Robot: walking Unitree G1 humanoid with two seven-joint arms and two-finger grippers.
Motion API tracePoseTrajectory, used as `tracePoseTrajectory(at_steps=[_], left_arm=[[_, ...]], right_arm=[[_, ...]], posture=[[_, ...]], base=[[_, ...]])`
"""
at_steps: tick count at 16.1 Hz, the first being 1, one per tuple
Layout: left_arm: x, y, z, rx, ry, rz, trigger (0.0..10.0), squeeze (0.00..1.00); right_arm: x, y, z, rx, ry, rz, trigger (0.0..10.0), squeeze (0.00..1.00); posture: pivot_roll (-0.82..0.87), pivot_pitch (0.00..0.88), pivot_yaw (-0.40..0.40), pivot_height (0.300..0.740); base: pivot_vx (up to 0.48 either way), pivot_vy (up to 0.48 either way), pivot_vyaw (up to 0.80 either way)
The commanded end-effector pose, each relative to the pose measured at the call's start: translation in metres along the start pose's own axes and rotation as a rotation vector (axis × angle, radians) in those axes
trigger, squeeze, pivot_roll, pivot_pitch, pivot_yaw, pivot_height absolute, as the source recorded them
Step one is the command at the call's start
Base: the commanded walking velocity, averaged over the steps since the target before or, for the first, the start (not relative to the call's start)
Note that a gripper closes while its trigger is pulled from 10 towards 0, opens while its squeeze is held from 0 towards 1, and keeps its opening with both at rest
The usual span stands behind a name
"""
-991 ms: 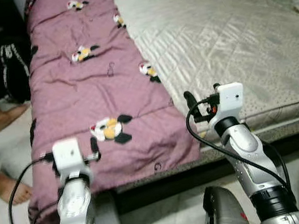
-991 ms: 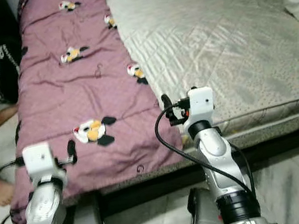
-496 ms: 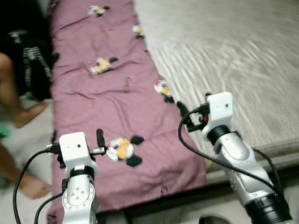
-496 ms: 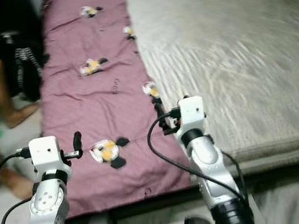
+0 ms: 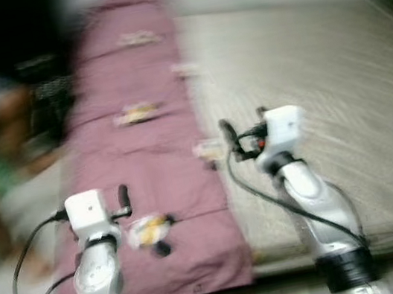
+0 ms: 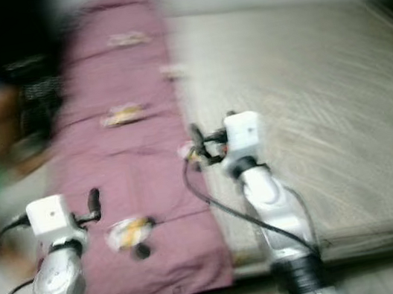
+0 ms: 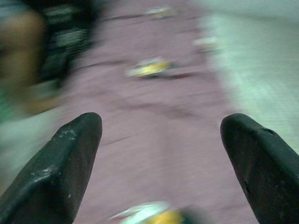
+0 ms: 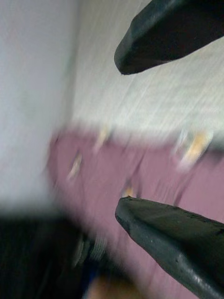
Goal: Clean up the room
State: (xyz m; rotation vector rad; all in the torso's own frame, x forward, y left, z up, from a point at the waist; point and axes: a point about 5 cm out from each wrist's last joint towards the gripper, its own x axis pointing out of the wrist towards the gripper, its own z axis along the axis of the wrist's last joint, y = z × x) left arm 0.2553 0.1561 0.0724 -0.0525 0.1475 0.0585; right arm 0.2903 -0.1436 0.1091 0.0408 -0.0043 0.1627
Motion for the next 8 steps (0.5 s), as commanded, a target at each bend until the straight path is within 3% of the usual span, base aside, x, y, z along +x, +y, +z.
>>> tracePoseTrajectory(at_steps=[1,6,8], left_arm=[[-0.001,-0.008,0.006,0.075,-0.050,-0.037,10.0,0.00],[-0.001,-0.006,0.014,0.122,-0.103,-0.081,10.0,0.00],[-0.002,-0.002,0.010,0.080,-0.077,-0.066,10.0,0.00]], right_arm=[[0.000,0.001,-0.003,-0.003,0.021,-0.004,10.0,0.00],[-0.013,-0.015,-0.011,-0.027,0.044,-0.117,10.0,0.00],[-0.019,-0.018,-0.014,-0.055,0.066,-0.112,10.0,0.00]], posture=[[-0.02,0.000,-0.092,0.740],[-0.03,0.000,-0.056,0.740],[-0.04,0.000,-0.053,0.740]], base=[[0.000,0.000,0.00],[0.000,0.000,0.00],[0.000,0.000,0.00]])
